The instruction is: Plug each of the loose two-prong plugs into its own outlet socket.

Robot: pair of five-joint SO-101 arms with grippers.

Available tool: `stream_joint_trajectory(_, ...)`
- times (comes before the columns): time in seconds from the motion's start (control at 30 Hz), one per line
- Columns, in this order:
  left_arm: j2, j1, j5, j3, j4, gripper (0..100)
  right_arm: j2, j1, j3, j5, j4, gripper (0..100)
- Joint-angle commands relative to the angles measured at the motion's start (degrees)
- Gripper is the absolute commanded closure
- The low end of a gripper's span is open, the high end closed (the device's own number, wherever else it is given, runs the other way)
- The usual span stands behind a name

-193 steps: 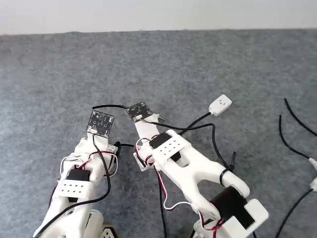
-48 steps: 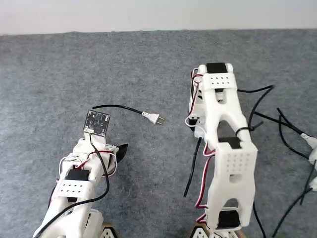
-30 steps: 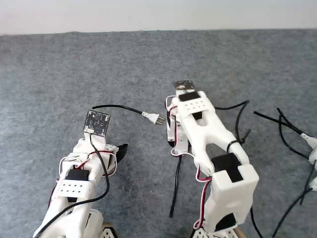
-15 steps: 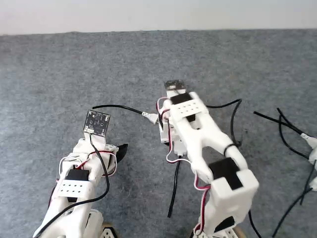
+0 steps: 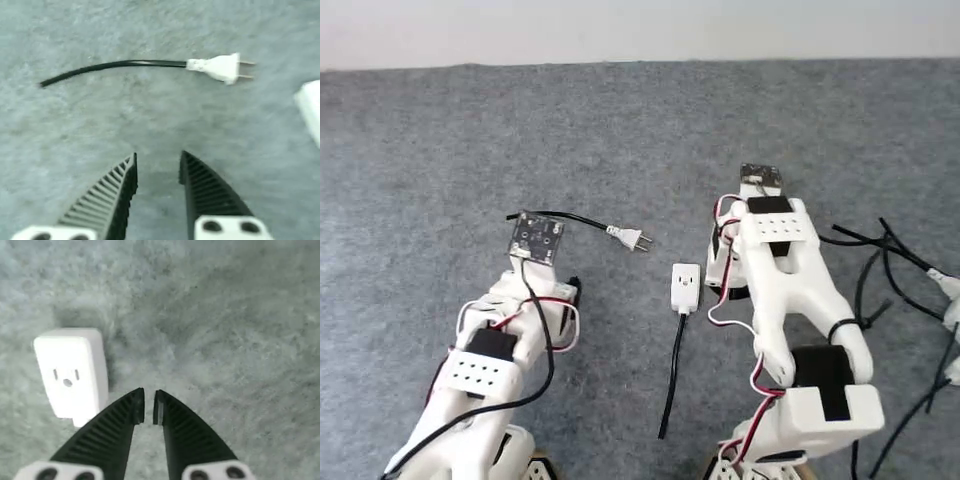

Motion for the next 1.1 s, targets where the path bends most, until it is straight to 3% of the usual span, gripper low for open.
stream_joint_trajectory(0.0, 0.0, 3.69, 4.75, -3.03, 0.0, 88, -1.8, 1.1, 0.09, -0.53, -3.91, 99.0)
stream_joint_trajectory(0.13, 0.0, 3.52, 5.54, -2.59, -2.2, 88, 4.79, -1.71, -2.2, -0.53, -6.9, 99.0)
stream_joint_trajectory(0.4, -0.09, -5.98, 5.27, 1.63, -10.37, 88, 16.84, -7.78, -17.14, -4.84, 0.4, 99.0)
stream_joint_trajectory(1.07, -0.44, -8.09, 5.19, 1.71, -10.29, 88, 12.18, -22.55, -18.02, -4.84, -1.8, 99.0)
